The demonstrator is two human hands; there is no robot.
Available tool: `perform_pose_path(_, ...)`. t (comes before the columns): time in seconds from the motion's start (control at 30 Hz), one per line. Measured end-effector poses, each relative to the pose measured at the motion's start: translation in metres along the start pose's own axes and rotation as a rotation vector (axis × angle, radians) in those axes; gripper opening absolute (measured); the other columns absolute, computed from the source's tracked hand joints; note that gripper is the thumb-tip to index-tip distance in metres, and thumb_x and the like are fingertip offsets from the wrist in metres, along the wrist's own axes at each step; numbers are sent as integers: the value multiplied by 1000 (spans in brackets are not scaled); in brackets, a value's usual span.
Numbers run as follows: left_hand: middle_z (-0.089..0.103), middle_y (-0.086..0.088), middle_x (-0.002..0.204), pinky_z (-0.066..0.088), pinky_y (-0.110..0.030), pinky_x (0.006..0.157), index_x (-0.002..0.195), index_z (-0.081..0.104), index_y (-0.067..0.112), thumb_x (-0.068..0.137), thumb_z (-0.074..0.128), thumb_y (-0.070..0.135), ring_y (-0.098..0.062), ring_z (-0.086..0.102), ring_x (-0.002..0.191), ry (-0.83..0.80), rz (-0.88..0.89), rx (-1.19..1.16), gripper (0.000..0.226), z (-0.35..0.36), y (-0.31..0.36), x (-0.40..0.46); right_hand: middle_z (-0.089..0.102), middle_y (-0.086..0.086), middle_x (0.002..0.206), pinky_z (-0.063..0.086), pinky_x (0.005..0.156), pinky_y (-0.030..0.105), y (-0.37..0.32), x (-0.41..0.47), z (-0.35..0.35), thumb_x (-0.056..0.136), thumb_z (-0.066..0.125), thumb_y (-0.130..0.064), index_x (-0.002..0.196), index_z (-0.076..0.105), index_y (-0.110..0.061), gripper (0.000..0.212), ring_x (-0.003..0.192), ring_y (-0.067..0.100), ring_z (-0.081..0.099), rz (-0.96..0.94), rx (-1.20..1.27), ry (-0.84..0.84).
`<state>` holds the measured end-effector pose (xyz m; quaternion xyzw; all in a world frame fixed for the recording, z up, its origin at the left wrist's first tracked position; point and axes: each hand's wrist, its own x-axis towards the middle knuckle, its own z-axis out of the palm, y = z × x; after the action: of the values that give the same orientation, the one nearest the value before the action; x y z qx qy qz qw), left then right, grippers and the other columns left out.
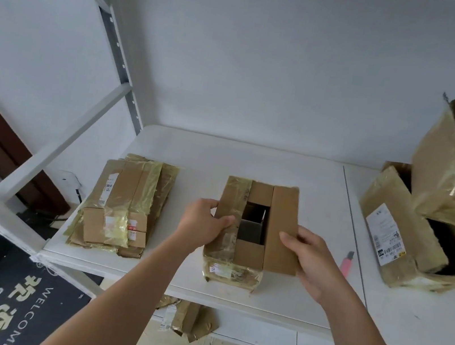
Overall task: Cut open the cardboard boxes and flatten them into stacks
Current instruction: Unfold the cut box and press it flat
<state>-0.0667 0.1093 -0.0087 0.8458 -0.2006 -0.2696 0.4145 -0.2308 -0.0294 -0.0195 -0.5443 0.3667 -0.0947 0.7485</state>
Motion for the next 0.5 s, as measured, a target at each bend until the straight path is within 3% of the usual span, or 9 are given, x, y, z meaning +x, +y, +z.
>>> perform_pose_path(0.03, 68, 2, 97, 58, -37, 85, 131, 56, 20, 90, 69, 31, -18, 67, 88, 5, 20, 33, 44, 1, 2, -1, 66, 4, 117, 55, 89, 37, 9, 0, -5, 94, 64, -16, 136, 52, -28, 45, 109, 21, 64, -27, 31, 20)
perform_pose_path(0.1, 64, -3, 106, 57, -41, 86, 138, 39, 25, 91, 68, 30, -22, 65, 91, 20, 66, 104, 55, 5, 4, -2, 54, -5, 123, 53, 86, 31, 18, 0, -9, 89, 71, -19, 140, 44, -39, 61, 113, 16, 57, -183, -175, 159)
perform_pose_path(0.17, 63, -6, 107, 56, -44, 86, 137, 34, 24, 93, 65, 30, -24, 63, 92, 22, 98, 170, 54, 6, 7, -4, 46, -9, 122, 47, 93, 29, 24, 2, -9, 86, 73, -23, 131, 57, -33, 49, 117, 16, 48, -452, -532, 290)
perform_pose_path(0.23, 63, -5, 106, 56, -44, 83, 136, 37, 19, 94, 62, 31, -24, 63, 91, 30, 104, 249, 51, 6, 10, -5, 51, -7, 120, 41, 98, 25, 29, 3, -5, 87, 70, -27, 122, 68, -24, 35, 118, 21, 47, -641, -740, 307)
perform_pose_path(0.37, 60, 4, 96, 51, -35, 70, 121, 42, 17, 85, 65, 54, -18, 59, 88, 104, 61, 446, 56, 4, 23, -8, 51, -12, 133, 41, 104, 29, 36, -7, 4, 81, 57, -64, 136, 58, -25, 67, 122, 10, 44, -568, -876, 199)
perform_pose_path(0.5, 59, 0, 94, 47, -33, 65, 113, 43, 15, 84, 70, 43, -20, 58, 84, 108, 60, 546, 49, 8, 25, -9, 44, -17, 138, 33, 102, 20, 36, -10, 8, 79, 68, -59, 140, 53, -28, 70, 127, 5, 39, -533, -844, 204)
